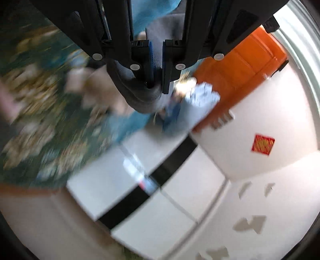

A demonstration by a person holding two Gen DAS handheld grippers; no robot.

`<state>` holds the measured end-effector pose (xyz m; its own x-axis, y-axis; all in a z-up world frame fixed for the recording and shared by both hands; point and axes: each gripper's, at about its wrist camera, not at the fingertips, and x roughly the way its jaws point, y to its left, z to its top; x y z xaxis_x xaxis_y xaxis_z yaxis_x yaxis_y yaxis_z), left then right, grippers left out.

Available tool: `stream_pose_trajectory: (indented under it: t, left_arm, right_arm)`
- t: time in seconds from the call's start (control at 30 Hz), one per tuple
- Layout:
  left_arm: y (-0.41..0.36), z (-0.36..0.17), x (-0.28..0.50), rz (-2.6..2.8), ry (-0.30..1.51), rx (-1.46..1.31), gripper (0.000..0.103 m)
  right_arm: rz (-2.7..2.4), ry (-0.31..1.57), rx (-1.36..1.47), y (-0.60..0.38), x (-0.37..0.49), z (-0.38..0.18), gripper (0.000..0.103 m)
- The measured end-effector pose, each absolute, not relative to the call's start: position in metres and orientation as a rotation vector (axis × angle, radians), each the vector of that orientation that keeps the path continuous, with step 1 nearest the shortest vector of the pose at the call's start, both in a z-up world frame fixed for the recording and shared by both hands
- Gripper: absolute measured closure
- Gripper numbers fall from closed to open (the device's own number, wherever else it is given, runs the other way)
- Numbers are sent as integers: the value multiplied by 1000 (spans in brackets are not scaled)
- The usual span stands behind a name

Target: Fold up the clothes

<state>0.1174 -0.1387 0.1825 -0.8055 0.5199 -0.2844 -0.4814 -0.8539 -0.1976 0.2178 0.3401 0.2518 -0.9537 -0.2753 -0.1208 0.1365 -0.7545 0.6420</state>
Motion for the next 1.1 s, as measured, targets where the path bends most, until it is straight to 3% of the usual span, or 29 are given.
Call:
stream_pose_trajectory:
  t: [0.2,0.4,0.57,0.83,0.97,1.07,1.1]
  left_arm:
    - [-63,257,153,2206,-195,-259,91]
    - [-48,308,185,1983,-252,-221,91]
    - [-96,260,158,2168,-306,-450,91]
    - [-175,132,93,2364,-477,-959,91]
    - [-193,98,65,2346,-617,-1081,88]
    - [-207,89,45,2319,-730,-1132,68]
    - [-210,90,48,2333,-745,-1127,53]
  right_arm:
    - [-2935,-824,38,366,333,329,97]
    - [-3019,-693,-89,376,397,375,96]
    - [-3005,-702,88,369,360,350,96]
    - [-2880,-835,623,342,228,231,96]
    - [-2857,-898,778,343,188,185,96]
    - [-2864,-942,838,351,170,168,96]
    - [-2871,-942,857,355,164,165,96]
